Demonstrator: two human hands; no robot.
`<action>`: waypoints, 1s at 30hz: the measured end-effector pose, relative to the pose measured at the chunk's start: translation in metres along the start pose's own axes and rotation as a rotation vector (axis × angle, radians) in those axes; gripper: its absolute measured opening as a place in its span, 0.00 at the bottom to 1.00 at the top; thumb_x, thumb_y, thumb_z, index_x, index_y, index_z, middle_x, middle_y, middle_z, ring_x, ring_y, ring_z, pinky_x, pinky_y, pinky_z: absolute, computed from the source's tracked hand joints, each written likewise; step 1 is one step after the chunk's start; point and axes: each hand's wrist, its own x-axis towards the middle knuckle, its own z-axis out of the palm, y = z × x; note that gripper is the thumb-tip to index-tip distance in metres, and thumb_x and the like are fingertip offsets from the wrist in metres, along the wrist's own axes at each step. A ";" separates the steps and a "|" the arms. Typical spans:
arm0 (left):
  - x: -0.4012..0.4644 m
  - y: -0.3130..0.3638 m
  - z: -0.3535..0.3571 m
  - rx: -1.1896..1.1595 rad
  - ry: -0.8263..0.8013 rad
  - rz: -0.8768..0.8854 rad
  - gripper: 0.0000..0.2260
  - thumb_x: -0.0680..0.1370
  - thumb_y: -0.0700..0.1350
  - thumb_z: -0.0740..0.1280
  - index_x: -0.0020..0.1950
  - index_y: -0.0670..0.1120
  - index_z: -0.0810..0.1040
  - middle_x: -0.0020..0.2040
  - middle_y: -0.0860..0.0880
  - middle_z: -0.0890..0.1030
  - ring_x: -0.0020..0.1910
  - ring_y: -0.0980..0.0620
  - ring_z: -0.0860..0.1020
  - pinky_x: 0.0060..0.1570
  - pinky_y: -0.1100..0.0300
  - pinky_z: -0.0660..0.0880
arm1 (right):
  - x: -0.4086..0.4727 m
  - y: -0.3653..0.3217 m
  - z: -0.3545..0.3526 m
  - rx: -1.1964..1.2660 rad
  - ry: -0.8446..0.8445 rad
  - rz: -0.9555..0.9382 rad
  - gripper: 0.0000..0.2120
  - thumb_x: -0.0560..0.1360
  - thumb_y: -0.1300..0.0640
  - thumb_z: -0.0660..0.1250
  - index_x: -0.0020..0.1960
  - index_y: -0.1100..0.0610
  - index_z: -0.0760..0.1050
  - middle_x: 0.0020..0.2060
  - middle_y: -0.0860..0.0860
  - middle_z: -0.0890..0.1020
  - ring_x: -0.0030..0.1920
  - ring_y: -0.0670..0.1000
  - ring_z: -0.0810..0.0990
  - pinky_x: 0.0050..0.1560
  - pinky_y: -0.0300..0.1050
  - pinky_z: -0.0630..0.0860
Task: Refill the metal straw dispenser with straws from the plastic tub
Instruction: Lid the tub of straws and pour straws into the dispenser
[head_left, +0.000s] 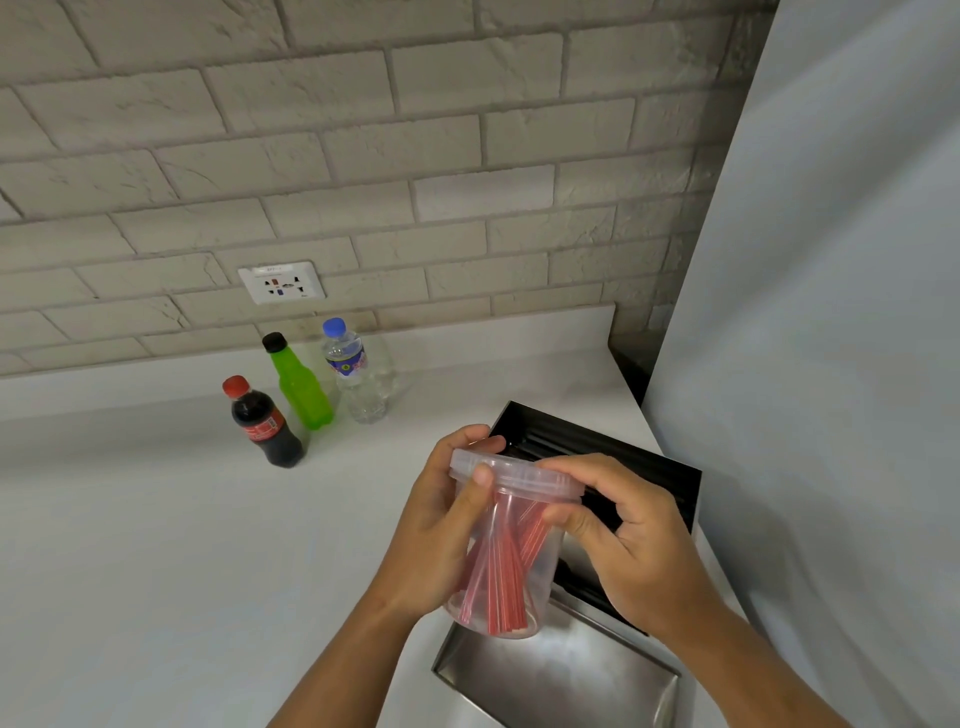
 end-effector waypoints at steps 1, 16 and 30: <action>0.000 0.000 -0.001 -0.022 0.001 -0.009 0.37 0.70 0.74 0.70 0.70 0.52 0.74 0.62 0.50 0.83 0.60 0.44 0.84 0.60 0.42 0.82 | -0.001 0.000 0.000 0.005 -0.008 -0.005 0.20 0.79 0.41 0.69 0.66 0.50 0.81 0.56 0.46 0.86 0.60 0.52 0.84 0.59 0.42 0.81; -0.001 0.003 -0.007 0.026 -0.054 -0.020 0.34 0.73 0.75 0.63 0.74 0.59 0.71 0.63 0.55 0.84 0.64 0.52 0.83 0.60 0.58 0.80 | 0.000 0.006 -0.013 -0.011 -0.052 -0.014 0.18 0.80 0.47 0.70 0.67 0.52 0.81 0.62 0.44 0.84 0.67 0.49 0.82 0.65 0.43 0.79; 0.005 -0.001 -0.001 0.052 -0.024 -0.004 0.21 0.81 0.63 0.57 0.71 0.58 0.73 0.61 0.51 0.85 0.60 0.52 0.85 0.53 0.61 0.82 | 0.004 -0.001 -0.009 -0.189 0.039 -0.135 0.17 0.79 0.49 0.72 0.63 0.58 0.83 0.57 0.48 0.85 0.60 0.50 0.84 0.61 0.44 0.81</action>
